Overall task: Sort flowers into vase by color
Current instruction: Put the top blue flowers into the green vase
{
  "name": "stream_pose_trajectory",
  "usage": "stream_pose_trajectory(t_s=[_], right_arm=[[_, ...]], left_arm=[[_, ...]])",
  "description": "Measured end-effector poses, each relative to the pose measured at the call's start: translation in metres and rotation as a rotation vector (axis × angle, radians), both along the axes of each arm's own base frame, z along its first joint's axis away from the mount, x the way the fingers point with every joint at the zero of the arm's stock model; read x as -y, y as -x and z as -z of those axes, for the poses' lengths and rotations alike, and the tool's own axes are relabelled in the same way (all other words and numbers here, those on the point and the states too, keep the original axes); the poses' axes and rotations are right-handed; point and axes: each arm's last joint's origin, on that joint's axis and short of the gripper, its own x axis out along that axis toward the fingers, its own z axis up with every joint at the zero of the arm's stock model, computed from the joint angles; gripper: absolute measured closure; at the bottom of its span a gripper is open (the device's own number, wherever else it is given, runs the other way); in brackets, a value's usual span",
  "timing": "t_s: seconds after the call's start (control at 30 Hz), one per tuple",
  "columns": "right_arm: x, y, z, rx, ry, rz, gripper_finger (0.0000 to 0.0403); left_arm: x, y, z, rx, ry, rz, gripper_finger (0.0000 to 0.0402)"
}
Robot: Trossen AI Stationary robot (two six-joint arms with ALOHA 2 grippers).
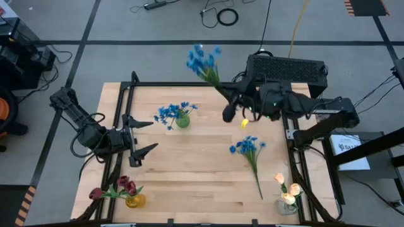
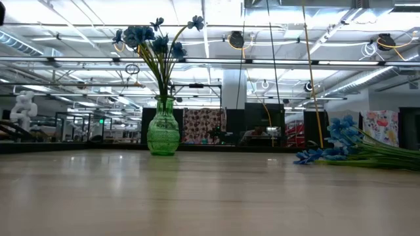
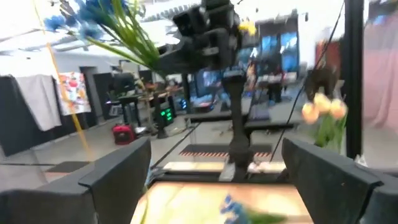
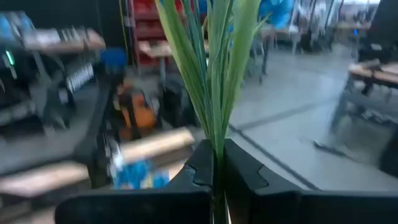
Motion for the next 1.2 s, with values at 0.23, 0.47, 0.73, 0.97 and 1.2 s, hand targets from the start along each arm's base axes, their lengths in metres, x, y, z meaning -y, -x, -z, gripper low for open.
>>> stream_pose_trajectory(t_s=[0.23,0.47,0.73,0.97,1.2], right_arm=[[0.006,-0.042,0.024,0.364,-0.001,-0.113,0.0398],[-0.012,-0.090,0.072,0.523,-0.049,-0.168,0.0398],[-0.043,-0.109,0.093,0.563,0.003,-0.468,0.0398],[-0.054,-0.108,0.090,0.658,0.045,-0.513,0.0397],[-0.054,-0.108,0.091,0.641,0.062,-0.509,0.0394]], left_arm=[[-0.007,-0.024,0.004,0.071,0.091,0.123,0.0033],[-0.016,-0.042,0.016,0.010,0.099,0.052,0.0034],[-0.025,-0.044,0.023,-0.048,0.187,0.081,0.0065],[-0.028,-0.051,0.026,-0.060,0.209,0.160,0.0095],[-0.030,-0.071,0.034,-0.044,0.212,0.156,0.0120]])
